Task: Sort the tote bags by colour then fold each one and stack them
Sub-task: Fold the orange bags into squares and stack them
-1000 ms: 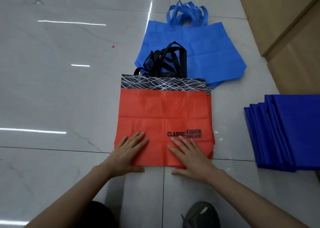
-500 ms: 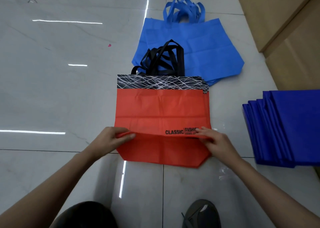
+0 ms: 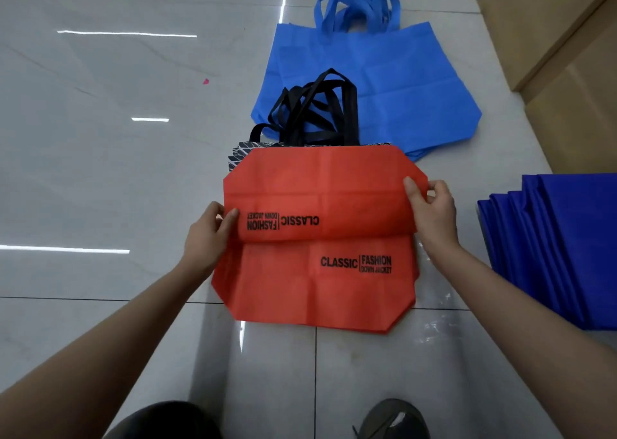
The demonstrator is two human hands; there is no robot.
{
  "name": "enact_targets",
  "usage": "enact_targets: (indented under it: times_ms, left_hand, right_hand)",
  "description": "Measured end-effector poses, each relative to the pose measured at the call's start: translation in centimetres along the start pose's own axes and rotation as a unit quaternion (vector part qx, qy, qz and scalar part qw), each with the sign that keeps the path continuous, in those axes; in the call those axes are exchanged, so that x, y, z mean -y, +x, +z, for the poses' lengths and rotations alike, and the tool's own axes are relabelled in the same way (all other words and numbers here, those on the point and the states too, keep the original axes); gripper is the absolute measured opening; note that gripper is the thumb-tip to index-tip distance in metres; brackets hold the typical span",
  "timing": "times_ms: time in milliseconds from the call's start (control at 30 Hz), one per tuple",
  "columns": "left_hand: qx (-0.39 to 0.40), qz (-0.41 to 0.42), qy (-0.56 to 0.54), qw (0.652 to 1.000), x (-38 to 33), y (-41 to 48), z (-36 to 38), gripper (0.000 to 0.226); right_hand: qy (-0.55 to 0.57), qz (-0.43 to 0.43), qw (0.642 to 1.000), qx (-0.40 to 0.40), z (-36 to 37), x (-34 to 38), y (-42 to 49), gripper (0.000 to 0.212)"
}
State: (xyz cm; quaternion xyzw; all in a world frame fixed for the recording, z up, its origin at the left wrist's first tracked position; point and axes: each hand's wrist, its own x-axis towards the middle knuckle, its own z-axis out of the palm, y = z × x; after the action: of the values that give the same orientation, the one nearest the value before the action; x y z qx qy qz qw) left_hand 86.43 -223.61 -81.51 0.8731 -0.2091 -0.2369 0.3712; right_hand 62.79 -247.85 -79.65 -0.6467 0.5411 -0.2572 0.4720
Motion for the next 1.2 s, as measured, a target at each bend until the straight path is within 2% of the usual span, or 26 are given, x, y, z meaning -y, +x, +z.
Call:
enact_targets:
  times_ms: [200,233,300,367,433,500,567,667,733,800,833,1033,1133,1200]
  left_hand:
    - [-0.088,-0.074,0.162,0.980,-0.1,0.4,2.0,0.032]
    - [-0.122,-0.057,0.197,0.971,-0.5,0.1,2.4,0.031]
    - [-0.173,0.036,0.258,0.950,-1.2,-0.3,3.3,0.037]
    - [-0.137,0.169,0.288,0.933,-1.6,0.0,4.3,0.048]
    - [-0.049,0.244,0.323,0.913,-1.7,0.6,5.5,0.051]
    - [0.005,0.237,0.341,0.910,-1.5,1.1,6.4,0.056]
    - [0.016,0.216,0.353,0.910,-1.0,1.1,7.1,0.058]
    - [0.010,0.209,0.376,0.903,-0.2,1.2,7.8,0.056]
    - [0.010,0.205,0.384,0.900,-0.1,1.2,8.0,0.056]
    - [0.013,0.204,0.391,0.898,0.0,1.3,8.1,0.056]
    - [0.014,0.201,0.393,0.897,0.0,1.3,8.1,0.057]
    - [0.042,0.183,0.388,0.902,-0.4,1.3,7.8,0.061]
    - [0.081,0.164,0.391,0.902,-1.2,1.2,7.1,0.072]
    - [0.116,0.154,0.408,0.892,-1.9,1.0,6.5,0.080]
  right_hand:
    - [-0.178,0.007,0.984,-0.015,2.6,-0.8,0.3,0.042]
    - [-0.200,0.003,0.980,-0.019,3.0,-1.2,0.3,0.040]
    - [-0.256,-0.011,0.966,-0.034,3.6,-1.6,0.4,0.037]
    - [-0.321,-0.019,0.946,-0.049,4.2,-1.8,0.5,0.036]
    - [-0.383,-0.034,0.920,-0.078,4.8,-1.8,0.5,0.036]
    - [-0.436,-0.091,0.886,-0.126,5.7,-2.0,0.6,0.040]
    - [-0.444,-0.194,0.863,-0.142,7.3,-1.8,0.5,0.052]
    - [-0.393,-0.348,0.851,0.001,11.3,-0.7,-0.8,0.053]
    - [-0.399,-0.384,0.822,0.133,13.8,-0.1,-2.0,0.052]
    - [-0.436,-0.379,0.787,0.215,14.8,-0.5,-2.1,0.055]
    - [-0.453,-0.368,0.780,0.226,14.5,-1.0,-1.6,0.057]
    - [-0.523,-0.263,0.799,0.137,8.9,-2.9,1.0,0.060]
    - [-0.548,-0.201,0.801,0.134,7.3,-2.6,0.6,0.067]
    - [-0.559,-0.172,0.797,0.150,6.5,-2.3,0.1,0.064]
